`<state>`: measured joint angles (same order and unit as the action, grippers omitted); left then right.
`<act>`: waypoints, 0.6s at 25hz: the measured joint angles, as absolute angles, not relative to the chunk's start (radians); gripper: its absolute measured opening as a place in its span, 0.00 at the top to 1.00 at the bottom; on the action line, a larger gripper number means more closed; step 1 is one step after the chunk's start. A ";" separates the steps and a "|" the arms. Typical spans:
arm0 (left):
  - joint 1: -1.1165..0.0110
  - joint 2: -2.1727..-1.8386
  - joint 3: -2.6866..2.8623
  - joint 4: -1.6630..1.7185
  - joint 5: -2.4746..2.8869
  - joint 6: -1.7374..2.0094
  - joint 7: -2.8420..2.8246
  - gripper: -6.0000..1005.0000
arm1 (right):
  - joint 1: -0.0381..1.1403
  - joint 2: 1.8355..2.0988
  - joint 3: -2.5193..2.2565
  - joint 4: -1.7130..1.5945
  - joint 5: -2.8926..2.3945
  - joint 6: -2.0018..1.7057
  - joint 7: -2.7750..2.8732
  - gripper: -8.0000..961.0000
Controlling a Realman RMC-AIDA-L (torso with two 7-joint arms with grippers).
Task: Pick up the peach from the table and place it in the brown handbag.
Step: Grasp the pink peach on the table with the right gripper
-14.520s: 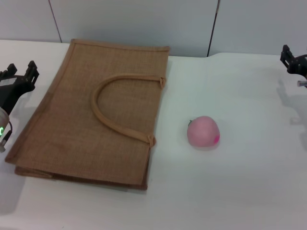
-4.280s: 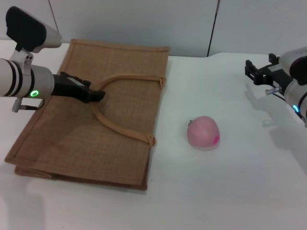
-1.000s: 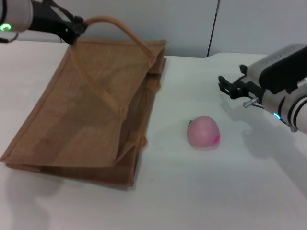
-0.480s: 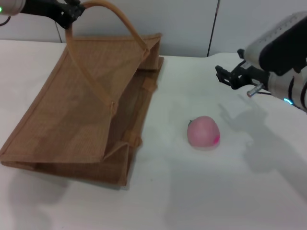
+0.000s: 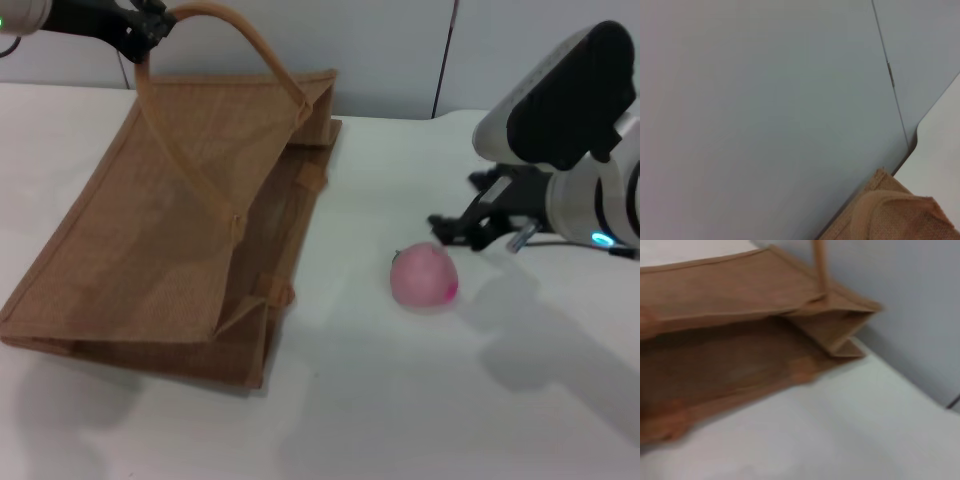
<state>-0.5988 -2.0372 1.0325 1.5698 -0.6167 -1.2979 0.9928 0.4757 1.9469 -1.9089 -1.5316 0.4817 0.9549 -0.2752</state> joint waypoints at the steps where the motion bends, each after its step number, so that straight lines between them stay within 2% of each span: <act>1: -0.599 -2.037 1.032 1.570 -0.617 -1.298 0.993 0.89 | 0.483 1.948 -1.896 -1.521 0.528 0.974 -0.301 0.23; 8: -0.599 -2.035 1.032 1.565 -0.617 -1.295 0.992 0.89 | 0.573 1.985 -1.827 -1.382 0.594 1.107 -0.380 0.19; 11: -0.601 -2.035 1.032 1.565 -0.617 -1.294 0.992 0.89 | 0.585 2.006 -1.797 -1.355 0.595 1.141 -0.413 0.12; 13: -0.602 -2.035 1.032 1.565 -0.617 -1.294 0.992 0.89 | 0.587 2.014 -1.785 -1.353 0.603 1.149 -0.434 0.07; 15: -0.605 -2.035 1.032 1.565 -0.617 -1.295 0.992 0.89 | 0.590 2.015 -1.786 -1.350 0.610 1.151 -0.438 0.07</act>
